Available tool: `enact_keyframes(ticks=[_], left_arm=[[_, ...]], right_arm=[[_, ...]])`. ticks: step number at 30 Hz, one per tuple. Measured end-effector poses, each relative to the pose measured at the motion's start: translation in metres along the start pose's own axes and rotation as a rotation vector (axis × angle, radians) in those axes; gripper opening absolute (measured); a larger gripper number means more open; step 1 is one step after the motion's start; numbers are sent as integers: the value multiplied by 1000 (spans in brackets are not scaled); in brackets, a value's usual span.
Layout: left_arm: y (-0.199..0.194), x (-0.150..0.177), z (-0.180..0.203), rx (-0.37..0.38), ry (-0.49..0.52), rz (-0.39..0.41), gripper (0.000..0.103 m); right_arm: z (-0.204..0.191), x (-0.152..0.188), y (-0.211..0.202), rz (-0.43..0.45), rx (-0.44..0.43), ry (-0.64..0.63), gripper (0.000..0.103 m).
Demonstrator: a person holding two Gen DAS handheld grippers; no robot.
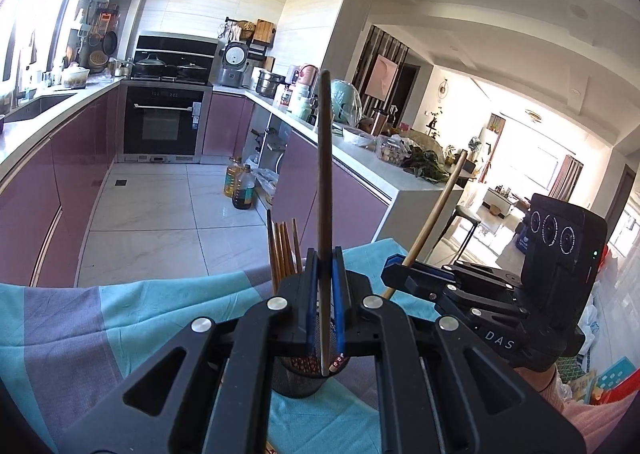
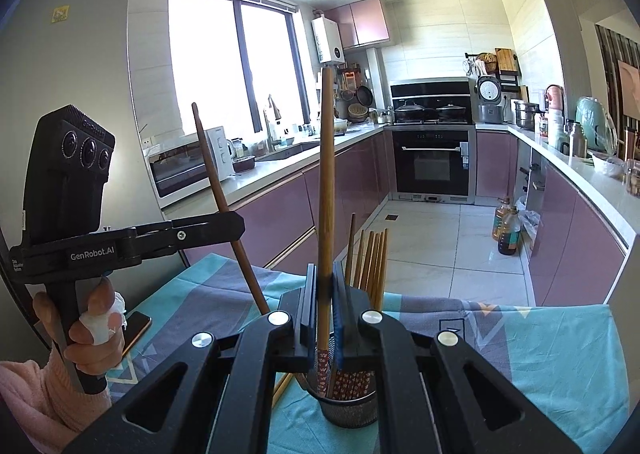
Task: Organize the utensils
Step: 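Raise both held chopsticks upright and lower them into the mesh cup, then open the left tool in the cup while the right tool releases its chopstick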
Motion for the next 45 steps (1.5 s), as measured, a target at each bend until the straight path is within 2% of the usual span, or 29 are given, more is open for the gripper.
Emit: enact_keyframes(ticks=[5, 15, 35, 45], left_arm=[[8, 0, 3, -25, 10, -1, 7], [26, 12, 10, -61, 52, -55, 7], [38, 29, 26, -81, 140, -163, 7], [44, 20, 22, -92, 143, -212, 7]], right_arm=[[3, -2, 7, -5, 9, 3, 6], [14, 6, 25, -50, 29, 27, 6], [27, 26, 39, -139, 52, 57, 6], [33, 36, 53, -211, 64, 82, 6]])
Point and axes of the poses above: each gripper's, at about its wrist camera, not at the fingertips, and y roughly the way its jaws point, z to its right, x to its underside, the point moved 2 cm from there along y, roughly the way its jaws point, and after that the axes turned 13 degrees about -x, right-handed, at the moved point
